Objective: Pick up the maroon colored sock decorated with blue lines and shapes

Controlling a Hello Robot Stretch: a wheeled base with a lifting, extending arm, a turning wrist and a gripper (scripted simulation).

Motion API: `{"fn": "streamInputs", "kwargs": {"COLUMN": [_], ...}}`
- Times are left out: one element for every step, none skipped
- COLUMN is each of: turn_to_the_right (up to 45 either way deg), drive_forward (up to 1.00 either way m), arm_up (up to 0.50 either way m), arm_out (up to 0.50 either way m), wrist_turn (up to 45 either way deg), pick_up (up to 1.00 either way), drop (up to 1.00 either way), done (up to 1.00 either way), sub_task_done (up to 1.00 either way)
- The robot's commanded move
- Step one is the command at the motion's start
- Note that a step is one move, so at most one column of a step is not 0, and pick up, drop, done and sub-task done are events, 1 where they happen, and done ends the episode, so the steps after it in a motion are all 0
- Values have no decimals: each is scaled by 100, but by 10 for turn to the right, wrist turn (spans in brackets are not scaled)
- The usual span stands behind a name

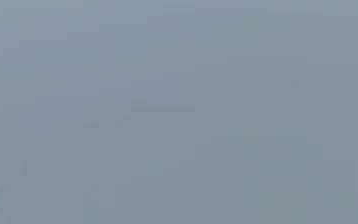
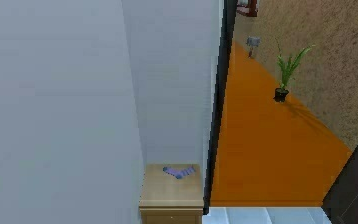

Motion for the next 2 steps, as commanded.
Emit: {"fn": "streamInputs", "kwargs": {"turn_to_the_right": [0,0], "drive_forward": [0,0], "arm_up": [50,8], "arm_out": [0,0], "wrist_turn": [0,0], "pick_up": [0,0], "drop": [0,0], "done": [0,0], "sub_task_done": [0,0]}}
